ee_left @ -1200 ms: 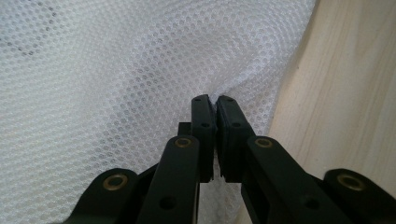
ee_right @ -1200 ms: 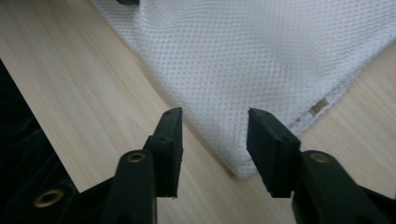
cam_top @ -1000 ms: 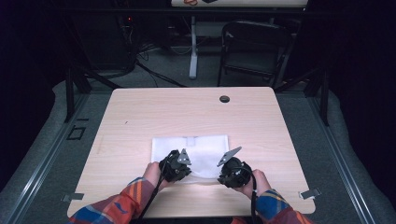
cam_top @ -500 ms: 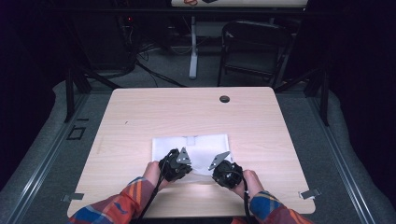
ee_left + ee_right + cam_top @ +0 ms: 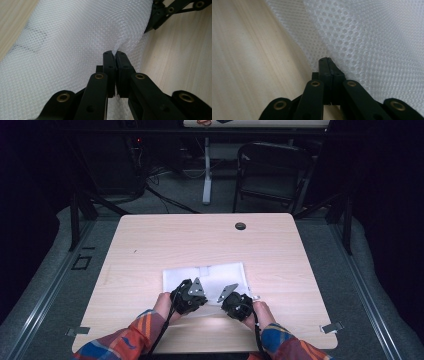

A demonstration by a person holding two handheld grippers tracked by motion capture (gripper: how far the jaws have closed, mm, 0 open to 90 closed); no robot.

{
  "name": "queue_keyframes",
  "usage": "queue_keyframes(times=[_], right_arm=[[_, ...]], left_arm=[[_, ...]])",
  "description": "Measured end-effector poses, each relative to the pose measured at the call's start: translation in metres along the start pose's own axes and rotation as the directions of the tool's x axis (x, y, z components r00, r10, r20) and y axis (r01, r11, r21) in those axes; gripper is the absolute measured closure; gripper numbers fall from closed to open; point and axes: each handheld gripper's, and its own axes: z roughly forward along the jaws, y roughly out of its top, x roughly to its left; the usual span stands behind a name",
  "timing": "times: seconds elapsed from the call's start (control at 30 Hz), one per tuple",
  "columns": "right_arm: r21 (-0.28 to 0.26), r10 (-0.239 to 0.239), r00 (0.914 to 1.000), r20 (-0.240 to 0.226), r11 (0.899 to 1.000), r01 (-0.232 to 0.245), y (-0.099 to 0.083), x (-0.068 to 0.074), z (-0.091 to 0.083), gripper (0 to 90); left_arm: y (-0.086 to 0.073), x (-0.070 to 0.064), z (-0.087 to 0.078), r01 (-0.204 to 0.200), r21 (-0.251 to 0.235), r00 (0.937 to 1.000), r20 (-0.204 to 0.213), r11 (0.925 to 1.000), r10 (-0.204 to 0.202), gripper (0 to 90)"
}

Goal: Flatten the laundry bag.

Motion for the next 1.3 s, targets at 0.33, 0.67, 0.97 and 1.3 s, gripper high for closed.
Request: queue_keyframes(times=[0.33, 0.67, 0.97, 1.3], right_arm=[[-0.010, 0.023, 0.9996, -0.015, 1.000, -0.023, -0.002, -0.004, 0.003, 90.0], [0.018, 0.043, 0.9982, -0.042, 0.999, -0.042, -0.002, -0.006, 0.001, 90.0], [0.035, 0.037, 0.9977, -0.057, 0.999, -0.035, -0.002, -0.005, 0.000, 90.0], [0.052, 0.036, 0.9962, -0.079, 0.998, -0.032, -0.003, -0.002, -0.002, 90.0]], left_arm=[[0.000, 0.000, -0.001, 0.012, 0.001, 0.9999, 0.004, 0.9999, -0.012, 87.5], [0.003, 0.004, -0.008, 0.043, -0.008, 0.9991, 0.001, 0.9990, -0.043, 87.4], [0.006, 0.012, -0.015, 0.088, 0.002, 0.9961, -0.001, 0.9961, -0.088, 87.3], [0.013, 0.020, -0.023, 0.122, -0.017, 0.9925, -0.009, 0.9924, -0.122, 87.2]])
